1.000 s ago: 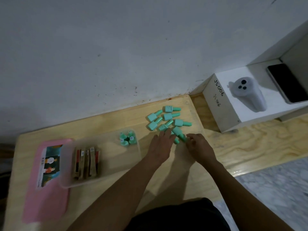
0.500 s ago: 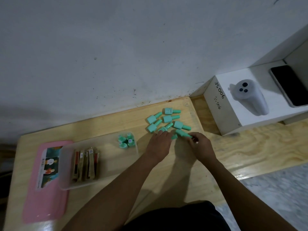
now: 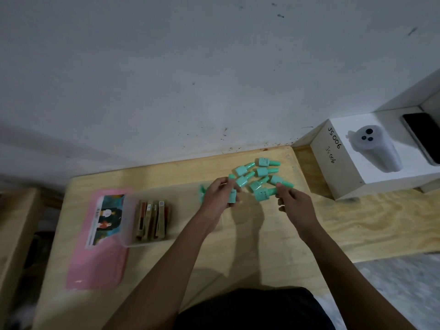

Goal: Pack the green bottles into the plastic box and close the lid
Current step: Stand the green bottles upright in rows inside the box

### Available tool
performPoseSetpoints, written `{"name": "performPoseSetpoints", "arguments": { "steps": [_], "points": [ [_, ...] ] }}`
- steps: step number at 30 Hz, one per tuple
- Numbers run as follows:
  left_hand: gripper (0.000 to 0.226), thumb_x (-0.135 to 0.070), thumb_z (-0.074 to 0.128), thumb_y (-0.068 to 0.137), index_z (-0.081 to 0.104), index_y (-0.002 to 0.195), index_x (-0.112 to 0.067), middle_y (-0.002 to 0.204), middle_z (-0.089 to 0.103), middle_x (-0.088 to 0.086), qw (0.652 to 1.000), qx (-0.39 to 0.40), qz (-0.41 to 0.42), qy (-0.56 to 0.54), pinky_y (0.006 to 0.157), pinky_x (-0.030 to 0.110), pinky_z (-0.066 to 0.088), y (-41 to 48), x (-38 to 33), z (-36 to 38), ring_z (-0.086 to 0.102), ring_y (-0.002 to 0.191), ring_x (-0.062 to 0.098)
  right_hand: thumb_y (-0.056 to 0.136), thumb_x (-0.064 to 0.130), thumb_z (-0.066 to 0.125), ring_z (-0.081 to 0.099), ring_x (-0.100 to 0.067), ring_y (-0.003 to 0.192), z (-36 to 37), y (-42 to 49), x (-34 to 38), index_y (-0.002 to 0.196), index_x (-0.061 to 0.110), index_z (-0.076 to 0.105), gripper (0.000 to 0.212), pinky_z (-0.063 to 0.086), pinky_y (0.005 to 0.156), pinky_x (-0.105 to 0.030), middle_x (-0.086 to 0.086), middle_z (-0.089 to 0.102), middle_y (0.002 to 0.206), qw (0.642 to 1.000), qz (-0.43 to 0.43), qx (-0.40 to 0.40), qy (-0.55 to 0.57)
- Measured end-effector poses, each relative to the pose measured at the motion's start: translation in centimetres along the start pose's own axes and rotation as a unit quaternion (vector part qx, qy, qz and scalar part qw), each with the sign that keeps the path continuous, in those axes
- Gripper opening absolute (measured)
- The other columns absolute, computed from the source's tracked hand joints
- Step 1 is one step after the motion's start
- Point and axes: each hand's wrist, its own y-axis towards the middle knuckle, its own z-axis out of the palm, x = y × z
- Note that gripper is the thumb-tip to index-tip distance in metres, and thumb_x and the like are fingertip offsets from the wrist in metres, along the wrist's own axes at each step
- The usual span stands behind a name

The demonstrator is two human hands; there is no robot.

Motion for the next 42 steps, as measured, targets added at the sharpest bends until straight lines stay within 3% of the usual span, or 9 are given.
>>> {"name": "performPoseSetpoints", "arguments": {
  "steps": [2,5,9,12,16,19,25,33,42],
  "points": [
    [0.016,-0.029,0.052,0.096,0.063,0.100,-0.018,0.097,0.067,0.000,0.993,-0.044,0.066,0.086,0.073,0.025,0.052,-0.9,-0.3,-1.9,0.063,0.081,0.013,0.093,0.041,0.058,0.059,-0.014,0.069,1.0,-0.6,0.8,0.081,0.014,0.070,0.032,0.052,0.065,-0.033,-0.008,0.067,0.078,0.999,-0.028,0.009,-0.016],
    [0.021,-0.028,0.056,0.093,0.065,0.107,-0.013,0.104,0.059,0.001,0.952,-0.110,0.174,0.229,0.067,0.007,0.043,-1.9,-0.1,-5.1,0.057,0.087,0.011,0.093,0.040,0.057,0.054,-0.013,0.062,2.5,-1.7,1.7,0.072,0.015,0.066,0.033,0.046,0.059,-0.031,-0.009,0.064,0.069,0.993,-0.092,0.033,-0.069],
    [0.026,-0.027,0.061,0.091,0.066,0.109,-0.009,0.103,0.049,0.002,0.905,-0.170,0.237,0.310,0.071,0.015,0.041,-2.8,1.1,-8.4,0.055,0.085,0.015,0.091,0.042,0.059,0.056,-0.008,0.062,5.3,-2.1,1.9,0.077,0.021,0.068,0.027,0.044,0.059,-0.025,0.000,0.065,0.068,0.977,-0.156,0.054,-0.136],
    [0.027,-0.027,0.061,0.091,0.066,0.110,-0.008,0.099,0.050,0.002,0.896,-0.182,0.232,0.333,0.073,0.020,0.040,-3.0,1.7,-9.9,0.053,0.080,0.013,0.086,0.048,0.063,0.060,-0.003,0.073,7.8,-2.1,2.0,0.087,0.028,0.069,0.021,0.050,0.066,-0.026,0.011,0.067,0.078,0.963,-0.188,0.043,-0.188],
    [0.024,-0.028,0.059,0.091,0.067,0.104,-0.009,0.090,0.052,-0.002,0.885,-0.168,0.247,0.357,0.073,0.026,0.044,-2.9,2.6,-10.9,0.054,0.076,0.014,0.085,0.057,0.060,0.055,-0.002,0.066,10.3,-2.1,2.3,0.087,0.033,0.066,0.024,0.046,0.060,-0.027,0.019,0.059,0.076,0.916,-0.230,0.023,-0.328],
    [0.024,-0.027,0.060,0.091,0.066,0.107,-0.011,0.090,0.056,-0.002,0.882,-0.167,0.247,0.365,0.074,0.030,0.048,-2.8,3.1,-11.3,0.058,0.078,0.016,0.084,0.057,0.060,0.058,-0.006,0.072,11.4,-1.7,1.4,0.084,0.031,0.070,0.028,0.041,0.061,-0.027,0.016,0.065,0.079,0.882,-0.278,0.004,-0.382],
    [0.024,-0.027,0.060,0.090,0.066,0.110,-0.014,0.100,0.064,0.001,0.880,-0.144,0.223,0.394,0.077,0.036,0.052,-2.2,4.5,-11.4,0.061,0.080,0.018,0.081,0.050,0.066,0.061,-0.020,0.092,13.3,-1.3,-0.6,0.091,0.028,0.076,0.027,0.039,0.081,-0.037,0.003,0.069,0.094,0.823,-0.319,-0.045,-0.469],
    [0.024,-0.026,0.062,0.089,0.067,0.110,-0.015,0.103,0.067,0.002,0.885,-0.115,0.206,0.400,0.071,0.028,0.049,-0.9,5.4,-10.7,0.061,0.072,0.016,0.078,0.048,0.069,0.057,-0.021,0.087,14.2,-1.1,-1.0,0.087,0.029,0.077,0.022,0.037,0.082,-0.040,0.003,0.065,0.090,0.804,-0.329,-0.080,-0.489],
    [0.027,-0.027,0.059,0.090,0.065,0.115,-0.016,0.104,0.066,0.003,0.877,-0.104,0.198,0.425,0.075,0.034,0.052,0.1,5.9,-10.1,0.063,0.079,0.020,0.079,0.041,0.072,0.061,-0.018,0.091,13.6,-0.9,-2.0,0.084,0.026,0.075,0.016,0.040,0.088,-0.040,0.005,0.070,0.089,0.807,-0.359,-0.059,-0.466]
  ]
}}
